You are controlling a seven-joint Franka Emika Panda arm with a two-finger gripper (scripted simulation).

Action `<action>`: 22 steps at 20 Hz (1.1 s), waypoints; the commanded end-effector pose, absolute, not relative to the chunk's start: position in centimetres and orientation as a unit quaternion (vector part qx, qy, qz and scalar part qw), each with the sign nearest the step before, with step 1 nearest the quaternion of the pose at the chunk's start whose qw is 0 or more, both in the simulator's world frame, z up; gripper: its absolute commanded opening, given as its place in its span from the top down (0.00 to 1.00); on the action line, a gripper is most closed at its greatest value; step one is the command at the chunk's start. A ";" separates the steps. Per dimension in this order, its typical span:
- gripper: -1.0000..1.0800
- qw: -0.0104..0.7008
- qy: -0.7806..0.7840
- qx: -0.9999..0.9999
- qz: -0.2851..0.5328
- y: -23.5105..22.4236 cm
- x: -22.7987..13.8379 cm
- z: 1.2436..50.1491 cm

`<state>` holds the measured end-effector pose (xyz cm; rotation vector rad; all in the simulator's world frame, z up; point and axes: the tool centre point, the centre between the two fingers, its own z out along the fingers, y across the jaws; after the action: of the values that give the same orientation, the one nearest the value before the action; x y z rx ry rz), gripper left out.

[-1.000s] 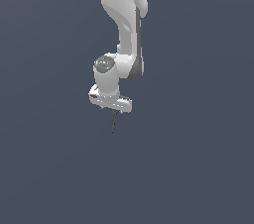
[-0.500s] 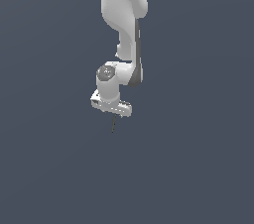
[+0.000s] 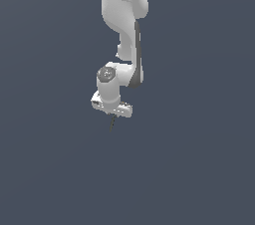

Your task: Pick up the object and move it to a goal position.

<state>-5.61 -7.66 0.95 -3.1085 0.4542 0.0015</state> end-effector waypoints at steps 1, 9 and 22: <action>1.00 0.000 0.144 -0.990 0.000 -7.6 -5.5 0.8; 1.00 -0.001 0.148 -0.989 -0.006 -7.7 -5.4 0.9; 1.00 -0.020 0.191 -0.978 -0.086 -8.4 -2.1 0.2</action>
<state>-4.43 -6.13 1.04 -3.1075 0.5484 -0.1671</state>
